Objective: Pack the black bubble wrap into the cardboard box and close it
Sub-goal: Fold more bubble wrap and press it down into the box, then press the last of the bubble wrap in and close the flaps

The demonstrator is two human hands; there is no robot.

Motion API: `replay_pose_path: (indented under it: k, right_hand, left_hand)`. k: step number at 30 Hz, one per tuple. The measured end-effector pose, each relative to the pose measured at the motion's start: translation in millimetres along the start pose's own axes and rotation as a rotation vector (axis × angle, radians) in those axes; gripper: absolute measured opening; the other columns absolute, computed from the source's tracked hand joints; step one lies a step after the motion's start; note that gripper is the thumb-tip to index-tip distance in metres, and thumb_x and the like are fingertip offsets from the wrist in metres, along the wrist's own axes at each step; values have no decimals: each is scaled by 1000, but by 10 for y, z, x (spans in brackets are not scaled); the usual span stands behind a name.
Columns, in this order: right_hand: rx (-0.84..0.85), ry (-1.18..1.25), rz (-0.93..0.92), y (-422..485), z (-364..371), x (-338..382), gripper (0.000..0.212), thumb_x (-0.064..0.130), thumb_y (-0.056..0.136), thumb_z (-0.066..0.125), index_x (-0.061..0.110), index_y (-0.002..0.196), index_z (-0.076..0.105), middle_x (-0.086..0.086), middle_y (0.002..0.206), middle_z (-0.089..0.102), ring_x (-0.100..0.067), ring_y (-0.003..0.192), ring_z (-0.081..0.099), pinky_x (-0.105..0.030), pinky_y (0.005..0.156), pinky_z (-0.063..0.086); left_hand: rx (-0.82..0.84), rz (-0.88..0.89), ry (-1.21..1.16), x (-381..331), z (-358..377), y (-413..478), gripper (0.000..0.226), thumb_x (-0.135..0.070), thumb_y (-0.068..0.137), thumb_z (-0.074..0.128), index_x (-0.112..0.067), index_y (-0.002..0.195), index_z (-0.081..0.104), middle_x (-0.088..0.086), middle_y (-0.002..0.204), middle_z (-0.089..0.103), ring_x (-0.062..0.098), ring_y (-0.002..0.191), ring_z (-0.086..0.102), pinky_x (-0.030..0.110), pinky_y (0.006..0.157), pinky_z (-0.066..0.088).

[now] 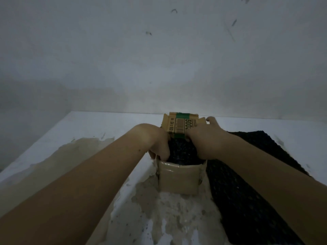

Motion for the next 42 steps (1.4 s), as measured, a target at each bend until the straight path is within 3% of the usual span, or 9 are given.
replay_pose_path:
  k: [4, 8, 16, 24, 28, 32, 36, 39, 42]
  right_hand:
    - [295, 321, 50, -132, -41, -142, 82, 52, 72, 69, 45, 144, 30, 4, 145, 42, -25, 127, 40, -37, 106, 30]
    - [380, 148, 7, -94, -78, -99, 102, 73, 64, 70, 45, 150, 23, 7, 153, 35, -23, 136, 36, -42, 110, 30]
    - [256, -20, 23, 58, 85, 65, 86, 61, 69, 73, 38, 144, 39, -1, 129, 54, -28, 125, 38, -49, 111, 15]
    - [234, 241, 43, -139, 32, -78, 89, 58, 69, 75, 36, 146, 37, 1, 140, 48, -23, 133, 35, -47, 111, 11]
    - [182, 442, 50, -423, -141, -193, 83, 64, 72, 71, 37, 143, 39, 8, 141, 48, -17, 122, 48, -33, 100, 41]
    - [35, 510, 38, -833, -169, -338, 76, 63, 78, 66, 47, 144, 31, 18, 143, 42, -11, 124, 45, -22, 93, 38]
    - [-61, 711, 178, -1296, 99, -730, 66, 58, 80, 65, 43, 139, 40, 26, 127, 42, 3, 109, 40, -3, 82, 32]
    - [-103, 789, 384, -1581, 610, -1133, 67, 63, 79, 63, 40, 139, 45, 17, 142, 43, -5, 124, 42, -21, 97, 31]
    - [-260, 791, 650, -1879, 1088, -1557, 51, 54, 87, 60, 27, 131, 55, 1, 140, 53, -24, 124, 51, -33, 95, 39]
  left_hand:
    - [47, 57, -194, 85, -17, -69, 48, -27, 82, 69, -31, 126, 54, -6, 96, 67, 7, 85, 66, 27, 73, 56]
    - [171, 59, -318, 87, 13, -74, 59, -21, 81, 76, -30, 133, 50, 1, 119, 67, 13, 103, 67, 31, 83, 57]
    - [90, 59, -86, 103, 65, 98, 63, -30, 78, 78, -35, 134, 48, -7, 101, 70, 3, 83, 69, 25, 69, 57]
    - [52, 114, -246, 88, -25, -91, 63, -45, 80, 74, -31, 137, 49, -5, 121, 59, 14, 103, 61, 32, 82, 59]
    - [-147, 185, -217, 33, -162, -419, 69, -53, 79, 72, -40, 141, 43, -10, 135, 51, 14, 107, 59, 33, 90, 55]
    - [-322, 179, -114, 5, -129, -725, 79, -60, 81, 67, -39, 148, 33, -6, 146, 43, 14, 119, 50, 25, 93, 38]
    - [-688, 416, -205, -539, 41, -1142, 35, -49, 85, 62, -34, 116, 56, -14, 115, 52, 6, 102, 51, 20, 83, 40]
    - [-660, 524, -263, -1107, 424, -1140, 14, -45, 87, 58, -33, 92, 52, -14, 94, 51, 2, 82, 50, 23, 73, 46]
    - [-464, 413, -266, -1463, 818, -789, 22, -43, 94, 55, -22, 97, 48, -4, 89, 53, 13, 76, 54, 29, 60, 42]
Point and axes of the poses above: each hand's wrist, its own y-axis towards the middle knuckle, its own z-axis out of the palm, x = y × z, the point moved 6 cm from there along y, towards the middle knuckle
